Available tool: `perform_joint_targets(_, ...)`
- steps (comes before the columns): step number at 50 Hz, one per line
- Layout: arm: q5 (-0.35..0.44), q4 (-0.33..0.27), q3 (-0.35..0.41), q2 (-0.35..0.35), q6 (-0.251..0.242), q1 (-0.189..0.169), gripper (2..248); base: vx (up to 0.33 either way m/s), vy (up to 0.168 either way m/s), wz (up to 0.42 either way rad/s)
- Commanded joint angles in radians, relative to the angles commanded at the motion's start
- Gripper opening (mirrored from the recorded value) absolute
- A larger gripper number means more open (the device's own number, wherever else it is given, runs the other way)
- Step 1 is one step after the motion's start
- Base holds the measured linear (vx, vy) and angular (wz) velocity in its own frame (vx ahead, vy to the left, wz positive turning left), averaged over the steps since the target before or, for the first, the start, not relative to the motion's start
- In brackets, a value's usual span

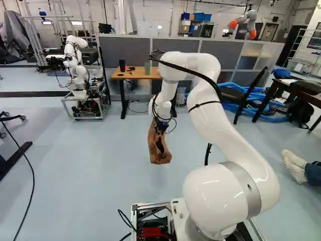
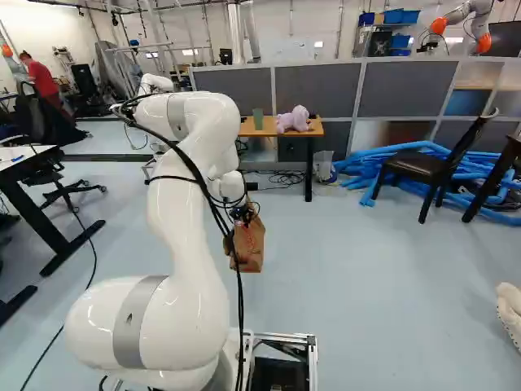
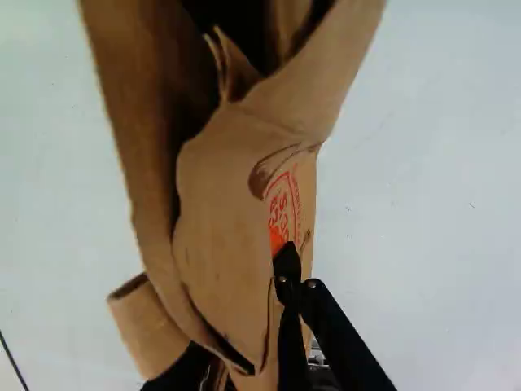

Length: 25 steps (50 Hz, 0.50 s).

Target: Pick up the bag on the ground and place it on the table

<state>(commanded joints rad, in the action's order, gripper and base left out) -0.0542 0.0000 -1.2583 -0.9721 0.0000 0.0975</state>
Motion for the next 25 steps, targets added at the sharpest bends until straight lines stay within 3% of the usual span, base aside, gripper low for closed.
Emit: perform_joint_targets(25,-0.098,0.000,-0.034,0.042,0.000,-0.006,21,0.000,0.000,0.000)
